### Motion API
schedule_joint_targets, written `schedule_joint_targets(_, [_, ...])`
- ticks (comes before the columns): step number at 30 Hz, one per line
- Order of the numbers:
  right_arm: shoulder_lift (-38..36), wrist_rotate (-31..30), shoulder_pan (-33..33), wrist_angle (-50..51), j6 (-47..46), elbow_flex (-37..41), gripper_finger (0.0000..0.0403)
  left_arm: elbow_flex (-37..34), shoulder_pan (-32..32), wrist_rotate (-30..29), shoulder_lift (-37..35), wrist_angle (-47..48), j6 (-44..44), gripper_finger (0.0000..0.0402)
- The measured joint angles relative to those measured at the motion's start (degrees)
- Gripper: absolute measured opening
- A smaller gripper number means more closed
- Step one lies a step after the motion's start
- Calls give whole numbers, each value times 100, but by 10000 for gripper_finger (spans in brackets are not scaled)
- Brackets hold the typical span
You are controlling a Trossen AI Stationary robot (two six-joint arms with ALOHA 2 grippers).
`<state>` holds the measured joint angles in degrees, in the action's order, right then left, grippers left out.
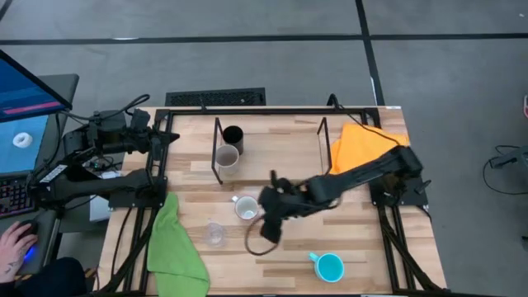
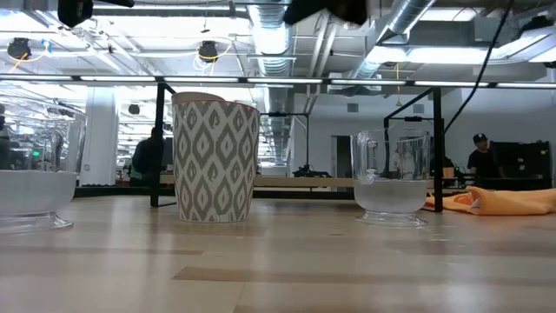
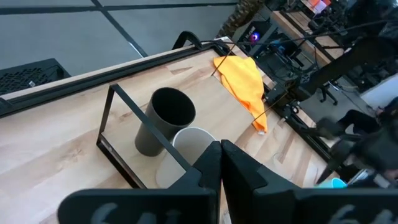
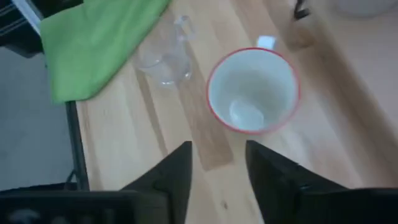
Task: Stack small to large cups/mugs on shelf
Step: Put the gray mug on the shelf
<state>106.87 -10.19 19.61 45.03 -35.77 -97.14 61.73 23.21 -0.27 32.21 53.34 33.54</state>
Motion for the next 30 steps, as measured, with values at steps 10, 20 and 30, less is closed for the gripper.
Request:
schedule_joint_targets(10, [695,353,-820,-467,181,-7,218,0,-1,-4,0,-2,35,0])
schedule_joint_targets(20, [1212,460,-1111,-462,437,-9,206,0,1,-11,2,-2,75,0])
schedule_joint_targets(30, [1346,696,-1112,-396,433,-7,121,0,0,-61,1,-4,20,0])
